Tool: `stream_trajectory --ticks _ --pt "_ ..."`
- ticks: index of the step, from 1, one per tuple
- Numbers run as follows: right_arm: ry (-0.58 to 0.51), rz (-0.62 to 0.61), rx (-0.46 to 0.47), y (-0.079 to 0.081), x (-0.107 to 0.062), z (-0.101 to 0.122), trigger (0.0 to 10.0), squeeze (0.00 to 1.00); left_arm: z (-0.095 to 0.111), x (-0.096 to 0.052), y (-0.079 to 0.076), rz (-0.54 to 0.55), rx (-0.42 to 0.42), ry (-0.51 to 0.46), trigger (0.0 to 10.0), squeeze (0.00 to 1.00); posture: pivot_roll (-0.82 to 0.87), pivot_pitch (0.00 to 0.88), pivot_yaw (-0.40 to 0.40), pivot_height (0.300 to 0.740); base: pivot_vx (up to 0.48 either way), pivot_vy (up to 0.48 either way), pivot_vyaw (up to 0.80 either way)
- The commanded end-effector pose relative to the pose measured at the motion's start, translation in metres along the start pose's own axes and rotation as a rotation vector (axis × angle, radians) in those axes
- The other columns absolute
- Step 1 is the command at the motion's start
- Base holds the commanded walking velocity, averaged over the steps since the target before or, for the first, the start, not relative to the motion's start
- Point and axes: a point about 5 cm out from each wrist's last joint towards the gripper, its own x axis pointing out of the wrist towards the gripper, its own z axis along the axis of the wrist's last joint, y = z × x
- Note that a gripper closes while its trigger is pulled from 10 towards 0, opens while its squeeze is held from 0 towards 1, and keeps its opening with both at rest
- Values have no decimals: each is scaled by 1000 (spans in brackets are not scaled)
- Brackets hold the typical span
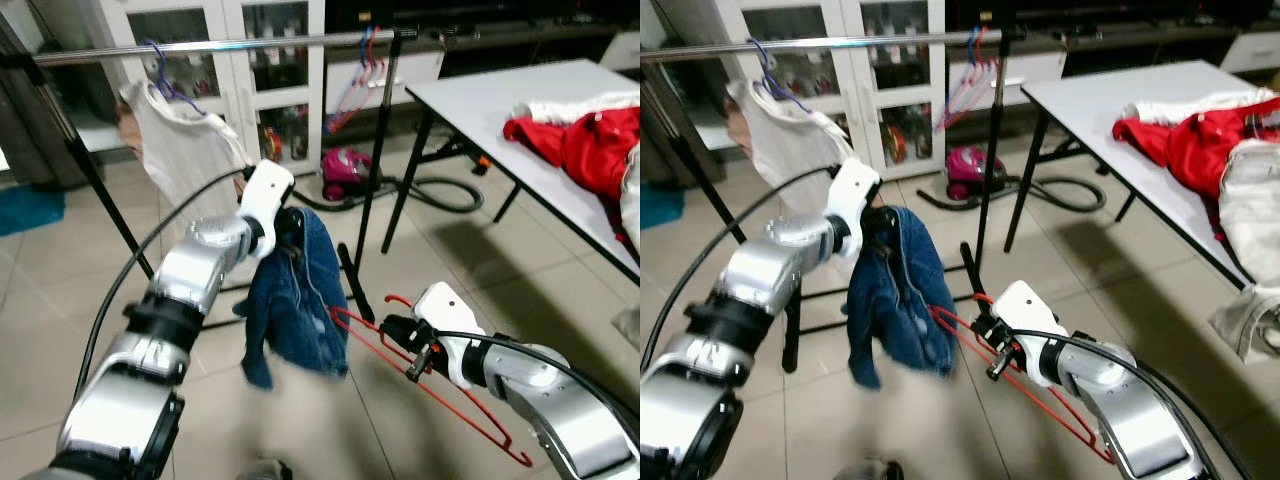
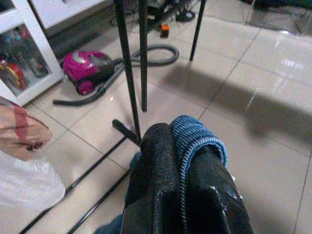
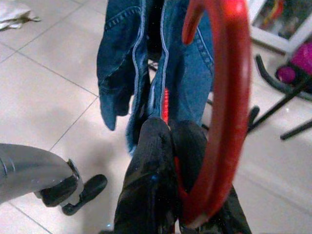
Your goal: Hang hanger
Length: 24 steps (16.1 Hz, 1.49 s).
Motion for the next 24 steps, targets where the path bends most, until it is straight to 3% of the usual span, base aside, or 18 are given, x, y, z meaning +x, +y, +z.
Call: stream_trajectory --ticks 1,5,8,13,15,20,24 --pt "-5 -13 -1 1 0 4 10000 0 9 0 1 -10 15 -9 10000 0 90 138 30 740 0 0 0" --pt "-79 -16 28 3 -1 16 10000 0 7 1 5 6 36 32 10000 0 102 149 30 740 0 0 0" --pt "-139 62 19 4 -12 26 10000 0 5 2 10 32 39 45 10000 0 107 145 24 740 0 0 0" --pt "-139 133 -8 3 -27 29 10000 0 3 4 15 57 49 62 10000 0 109 132 19 740 0 0 0" --pt "-133 156 -6 8 -23 28 10000 0 7 5 12 47 43 52 10000 0 106 130 19 740 0 0 0" --pt "-112 67 50 9 -4 20 10000 0 16 6 4 3 38 30 10000 0 110 129 15 740 0 0 0" --pt "-100 -46 67 -1 6 19 10000 0 18 5 1 -12 28 28 10000 0 117 133 12 740 0 0 0"
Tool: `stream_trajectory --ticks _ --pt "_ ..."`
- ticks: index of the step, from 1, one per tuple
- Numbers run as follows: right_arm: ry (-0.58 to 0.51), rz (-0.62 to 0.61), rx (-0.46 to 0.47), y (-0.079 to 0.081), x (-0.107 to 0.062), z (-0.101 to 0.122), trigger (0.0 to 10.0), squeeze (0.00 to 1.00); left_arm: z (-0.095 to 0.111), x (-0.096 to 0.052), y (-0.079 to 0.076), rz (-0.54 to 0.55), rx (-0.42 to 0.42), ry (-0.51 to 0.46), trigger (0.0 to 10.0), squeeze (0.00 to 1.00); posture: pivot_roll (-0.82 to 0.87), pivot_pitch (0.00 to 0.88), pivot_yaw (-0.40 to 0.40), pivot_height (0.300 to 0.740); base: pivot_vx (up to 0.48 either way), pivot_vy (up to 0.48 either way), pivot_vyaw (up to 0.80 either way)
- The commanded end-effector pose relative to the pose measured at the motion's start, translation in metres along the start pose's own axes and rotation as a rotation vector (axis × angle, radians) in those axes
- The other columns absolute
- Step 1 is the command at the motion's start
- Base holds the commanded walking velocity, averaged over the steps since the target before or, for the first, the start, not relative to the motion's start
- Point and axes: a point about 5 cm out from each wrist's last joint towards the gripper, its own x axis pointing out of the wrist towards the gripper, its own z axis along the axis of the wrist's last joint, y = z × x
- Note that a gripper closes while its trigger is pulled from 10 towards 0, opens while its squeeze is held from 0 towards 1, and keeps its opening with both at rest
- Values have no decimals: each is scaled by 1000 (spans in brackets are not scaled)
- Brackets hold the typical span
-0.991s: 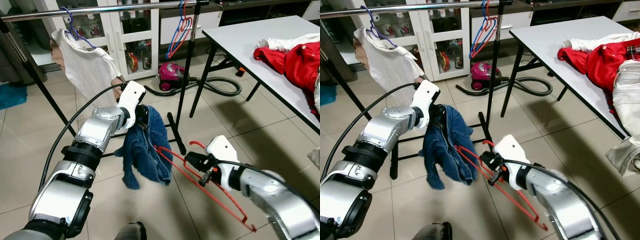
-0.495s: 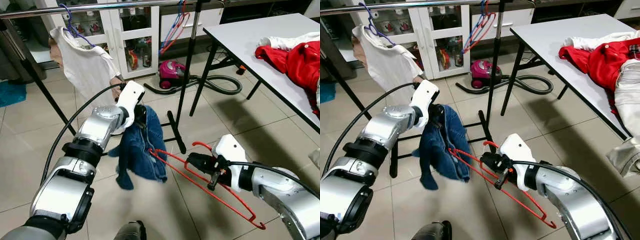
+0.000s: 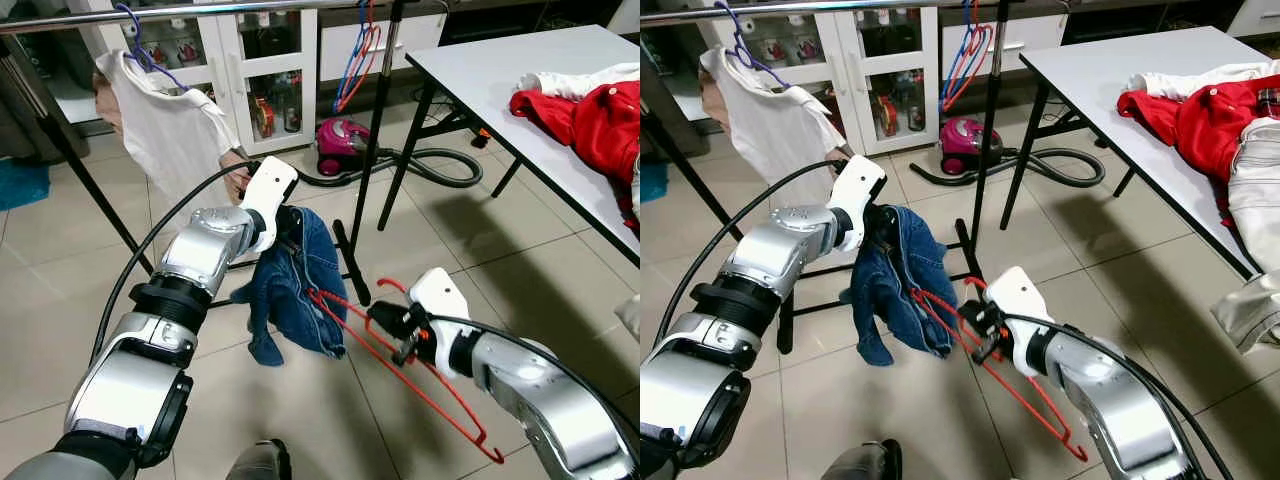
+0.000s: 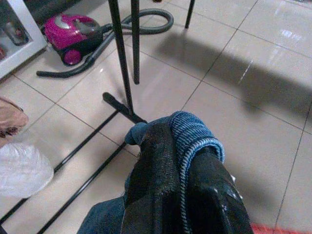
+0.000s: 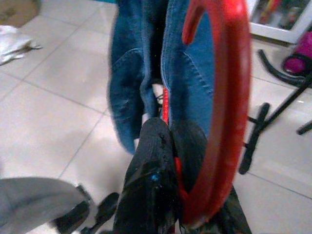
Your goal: Hang hanger
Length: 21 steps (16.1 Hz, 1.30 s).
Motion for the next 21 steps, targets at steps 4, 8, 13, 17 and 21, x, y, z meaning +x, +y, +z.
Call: stream_trajectory --ticks 4,8,13,17,21 --pt "-42 12 0 4 4 8 10000 0 17 -3 -4 -16 -14 -46 10000 0 116 135 15 740 0 0 0" --pt "-9 62 -7 23 14 3 10000 0 19 0 -15 -17 -58 -41 10000 0 116 133 12 740 0 0 0" --pt "207 -98 45 15 24 -25 10000 0 41 -7 -37 -82 -93 -86 10000 0 116 133 7 740 0 0 0" --pt "274 -275 182 -6 4 -46 10000 0 52 -23 -21 0 -47 -119 10000 0 109 110 -7 740 0 0 0" --pt "-4 -433 565 -33 -6 -27 10000 0 43 -25 -31 -32 26 -119 10000 0 96 87 -9 740 0 0 0"
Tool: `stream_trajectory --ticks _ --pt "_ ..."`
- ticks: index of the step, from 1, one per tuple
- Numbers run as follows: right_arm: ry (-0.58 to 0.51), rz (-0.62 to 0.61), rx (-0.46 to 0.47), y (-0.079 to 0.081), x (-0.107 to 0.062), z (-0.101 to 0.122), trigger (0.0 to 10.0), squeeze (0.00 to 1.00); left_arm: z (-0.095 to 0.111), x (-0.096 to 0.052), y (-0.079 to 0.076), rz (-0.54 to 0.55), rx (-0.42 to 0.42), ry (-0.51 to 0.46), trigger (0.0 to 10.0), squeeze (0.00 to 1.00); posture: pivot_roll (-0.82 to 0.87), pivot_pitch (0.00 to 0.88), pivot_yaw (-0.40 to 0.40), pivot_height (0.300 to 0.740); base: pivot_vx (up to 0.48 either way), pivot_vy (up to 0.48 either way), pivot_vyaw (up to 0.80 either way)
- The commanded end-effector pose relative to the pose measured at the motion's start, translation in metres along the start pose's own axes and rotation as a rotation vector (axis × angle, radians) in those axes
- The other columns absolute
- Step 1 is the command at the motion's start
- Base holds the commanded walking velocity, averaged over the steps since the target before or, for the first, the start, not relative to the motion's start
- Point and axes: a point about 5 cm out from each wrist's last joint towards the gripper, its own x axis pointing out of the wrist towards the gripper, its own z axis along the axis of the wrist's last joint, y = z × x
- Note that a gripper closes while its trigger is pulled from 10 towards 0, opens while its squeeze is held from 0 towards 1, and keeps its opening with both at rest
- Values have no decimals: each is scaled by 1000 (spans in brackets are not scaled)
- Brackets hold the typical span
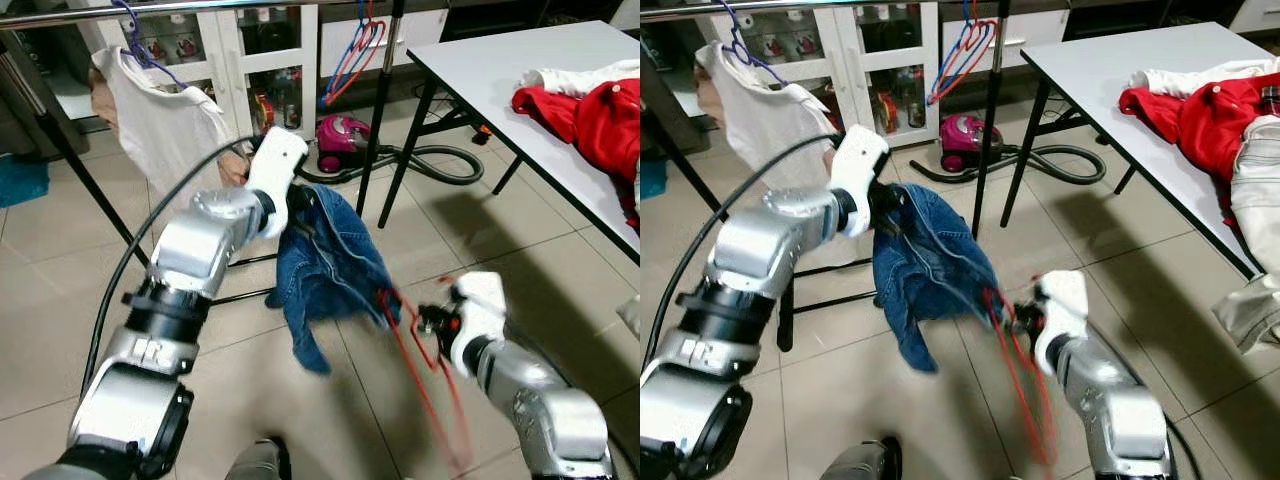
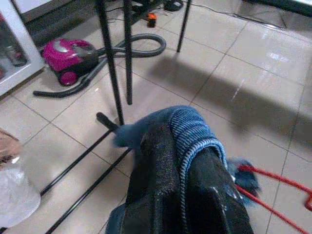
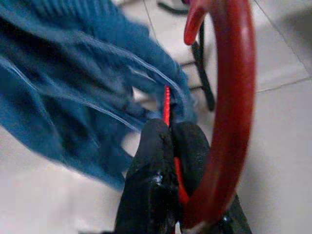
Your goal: Hang hanger
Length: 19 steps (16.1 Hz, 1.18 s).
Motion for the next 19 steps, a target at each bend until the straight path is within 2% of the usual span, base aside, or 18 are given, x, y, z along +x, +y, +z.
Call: stream_trajectory --ticks 1,3,4,5,6,8,9,10,11,13,14,15,16,18,19 --pt "-21 4 58 -1 -2 5 10000 0 7 -1 -5 -17 40 -31 10000 0 94 83 -7 740 0 0 0" --pt "-68 11 224 2 3 14 10000 0 5 1 -12 -23 94 -46 10000 0 91 76 -6 740 0 0 0" --pt "-97 18 360 1 7 21 10000 0 4 -2 -16 -32 145 -64 10000 0 92 71 -7 740 0 0 0" --pt "-114 15 430 -2 10 25 10000 0 2 -5 -16 -35 167 -67 10000 0 91 70 -6 740 0 0 0" --pt "-120 13 453 -3 11 27 10000 0 1 -7 -16 -35 174 -67 10000 0 91 69 -6 740 0 0 0" --pt "-169 -1 582 -9 19 41 10000 0 -8 -15 -13 -16 191 -53 10000 0 95 69 -16 740 0 0 0" --pt "-173 -8 646 -11 23 46 10000 0 -8 -19 -13 -13 188 -77 10000 0 101 69 -24 740 0 0 0" --pt "-149 15 643 -8 27 48 10000 0 -6 -20 -14 -12 186 -120 10000 0 107 67 -33 740 0 0 0" --pt "-123 72 568 -1 29 51 10000 0 -5 -21 -13 0 181 -142 10000 0 112 68 -38 740 0 0 0" --pt "-159 249 251 19 19 66 10000 0 -12 -18 1 55 188 -62 10000 0 120 70 -47 740 0 0 0" --pt "-180 295 153 21 14 70 10000 0 -16 -17 8 83 194 -21 10000 0 124 73 -49 740 0 0 0" --pt "-195 315 65 17 8 73 10000 0 -19 -14 14 111 185 15 10000 0 123 77 -45 740 0 0 0" --pt "-206 300 -29 5 -1 75 10000 0 -24 -12 21 142 195 53 10000 0 120 79 -41 740 0 0 0" --pt "-194 314 -160 -8 -17 76 10000 0 -26 -9 27 169 189 73 10000 0 114 84 -28 740 0 0 0" --pt "-183 336 -199 -8 -21 75 10000 0 -26 -9 28 172 186 74 10000 0 112 85 -25 740 0 0 0"
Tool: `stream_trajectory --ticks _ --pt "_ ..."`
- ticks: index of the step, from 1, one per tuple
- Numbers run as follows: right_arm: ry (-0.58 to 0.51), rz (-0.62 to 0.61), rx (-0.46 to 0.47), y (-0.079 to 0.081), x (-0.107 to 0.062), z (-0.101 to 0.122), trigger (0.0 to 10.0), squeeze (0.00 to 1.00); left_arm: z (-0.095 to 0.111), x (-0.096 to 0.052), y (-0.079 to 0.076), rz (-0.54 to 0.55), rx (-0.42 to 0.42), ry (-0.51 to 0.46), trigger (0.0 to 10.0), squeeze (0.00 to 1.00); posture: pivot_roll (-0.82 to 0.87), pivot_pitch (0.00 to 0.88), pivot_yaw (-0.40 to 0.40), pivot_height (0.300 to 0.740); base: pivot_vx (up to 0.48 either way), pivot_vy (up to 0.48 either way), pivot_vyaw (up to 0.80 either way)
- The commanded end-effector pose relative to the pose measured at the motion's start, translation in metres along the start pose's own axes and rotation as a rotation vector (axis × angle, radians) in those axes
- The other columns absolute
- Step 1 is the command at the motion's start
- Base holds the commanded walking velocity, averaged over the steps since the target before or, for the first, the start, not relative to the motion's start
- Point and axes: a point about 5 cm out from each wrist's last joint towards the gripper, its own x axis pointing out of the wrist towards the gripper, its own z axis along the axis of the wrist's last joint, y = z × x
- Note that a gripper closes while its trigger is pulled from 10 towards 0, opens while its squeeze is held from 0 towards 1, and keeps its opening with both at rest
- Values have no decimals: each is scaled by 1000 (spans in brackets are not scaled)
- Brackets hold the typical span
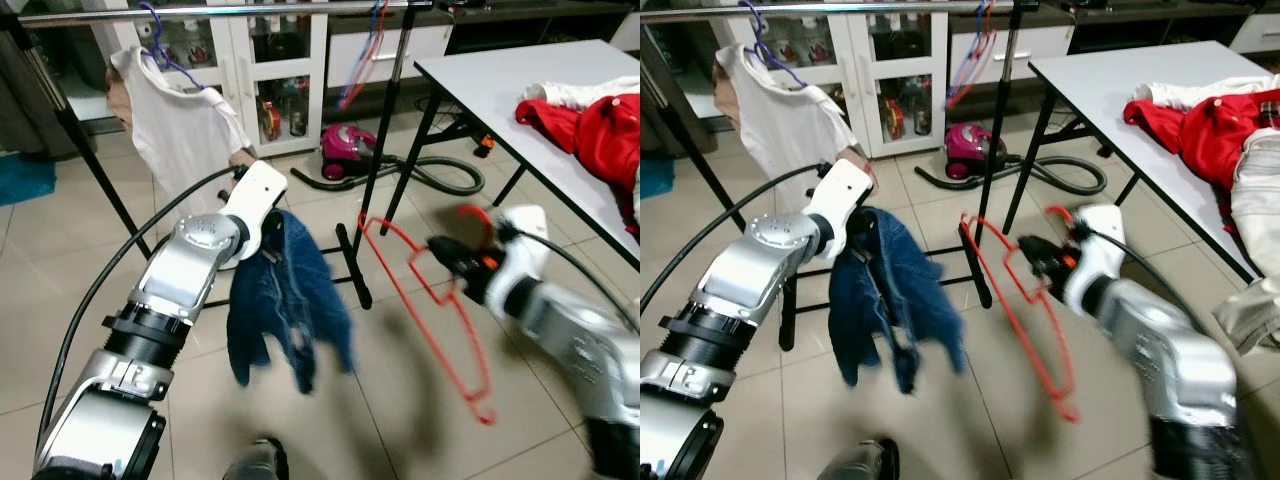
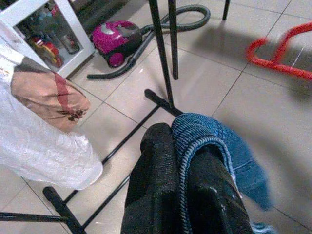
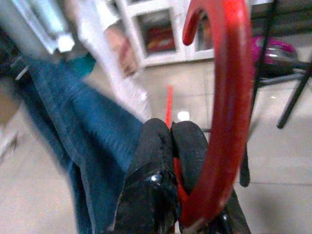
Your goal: Hang hanger
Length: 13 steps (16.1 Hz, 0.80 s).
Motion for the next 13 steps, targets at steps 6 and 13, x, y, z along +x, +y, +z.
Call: stream_trajectory --ticks 6,13 --pt "194 229 -152 45 5 -30 10000 0 22 15 -8 -48 -104 -77 10000 0 106 94 -1 740 0 0 0" --pt "207 17 -176 38 31 -38 10000 0 30 15 -9 -98 -87 -94 10000 0 119 120 2 740 0 0 0"
